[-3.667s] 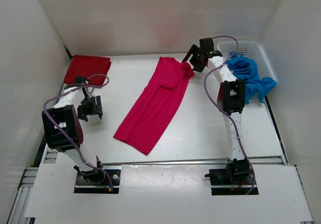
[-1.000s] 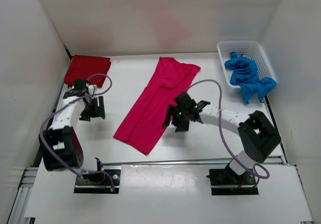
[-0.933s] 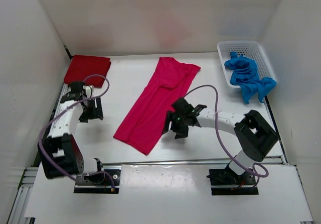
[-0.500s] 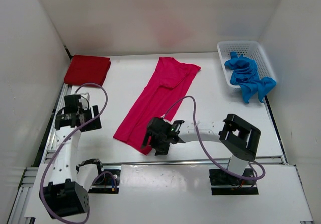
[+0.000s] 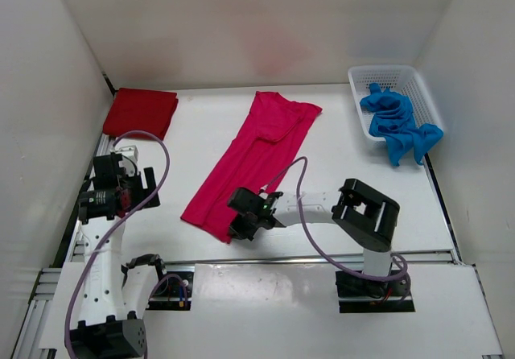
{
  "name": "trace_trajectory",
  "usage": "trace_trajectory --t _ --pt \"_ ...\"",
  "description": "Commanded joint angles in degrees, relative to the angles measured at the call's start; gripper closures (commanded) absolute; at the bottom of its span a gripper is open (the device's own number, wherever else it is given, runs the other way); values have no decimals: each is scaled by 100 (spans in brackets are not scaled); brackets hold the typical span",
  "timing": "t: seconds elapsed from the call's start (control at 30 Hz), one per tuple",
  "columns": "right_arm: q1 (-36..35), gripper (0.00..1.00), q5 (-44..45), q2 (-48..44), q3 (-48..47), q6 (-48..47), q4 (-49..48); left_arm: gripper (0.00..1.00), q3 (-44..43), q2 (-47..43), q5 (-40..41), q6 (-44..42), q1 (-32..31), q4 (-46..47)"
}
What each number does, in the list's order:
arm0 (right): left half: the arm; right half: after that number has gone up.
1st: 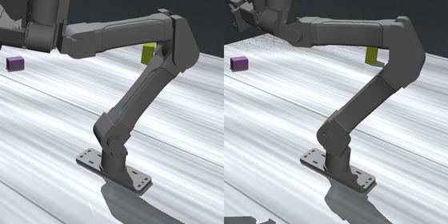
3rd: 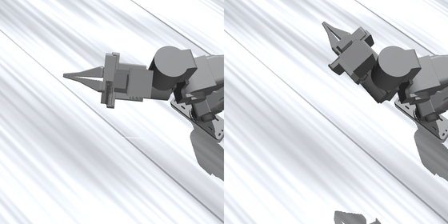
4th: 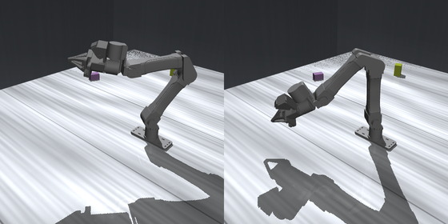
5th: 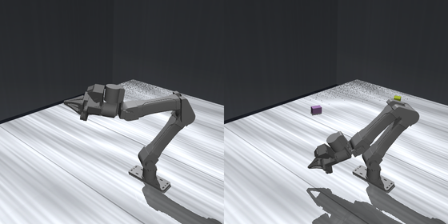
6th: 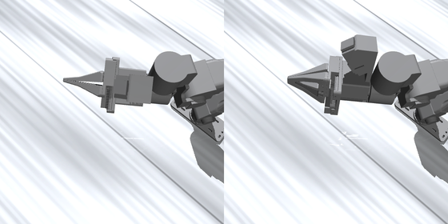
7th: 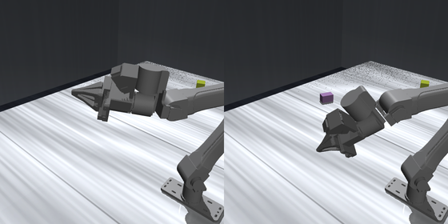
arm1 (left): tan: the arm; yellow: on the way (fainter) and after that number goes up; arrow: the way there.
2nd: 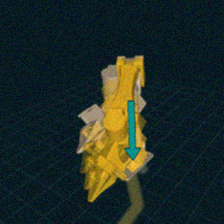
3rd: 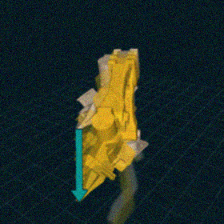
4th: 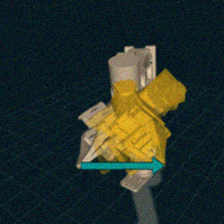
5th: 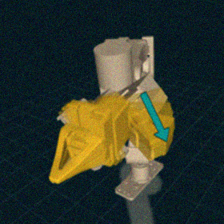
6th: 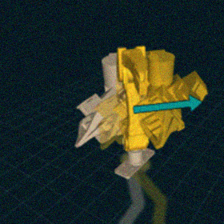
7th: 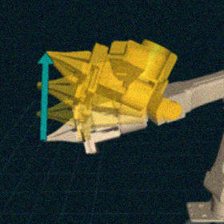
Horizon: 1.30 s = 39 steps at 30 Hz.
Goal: Fold and stack the t-shirts
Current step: Rotate the tshirt 90 degrees
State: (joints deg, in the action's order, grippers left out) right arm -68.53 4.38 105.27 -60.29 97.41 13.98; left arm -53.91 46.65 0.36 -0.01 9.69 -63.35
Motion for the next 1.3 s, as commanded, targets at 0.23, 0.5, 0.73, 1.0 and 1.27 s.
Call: trace_trajectory --t 0.23,0.5,0.73,1.0,1.27 --pt "51 100 353 -1033 1448 -168 114 1 214 -455 -676 1 -72 113" --pt "155 100 151 -2931 3365 -1310 -71 13 381 781 -670 1 -1904 340" --pt "753 98 -148 -3829 3840 -2084 88 16 1197 1626 526 1 -4940 1386" --pt "1096 68 -525 -4147 3691 -3112 140 16 1516 2304 -491 1 -5434 2195" --pt "1096 64 -684 -4085 3560 -3245 202 17 944 2857 -1091 1 -5811 2371"
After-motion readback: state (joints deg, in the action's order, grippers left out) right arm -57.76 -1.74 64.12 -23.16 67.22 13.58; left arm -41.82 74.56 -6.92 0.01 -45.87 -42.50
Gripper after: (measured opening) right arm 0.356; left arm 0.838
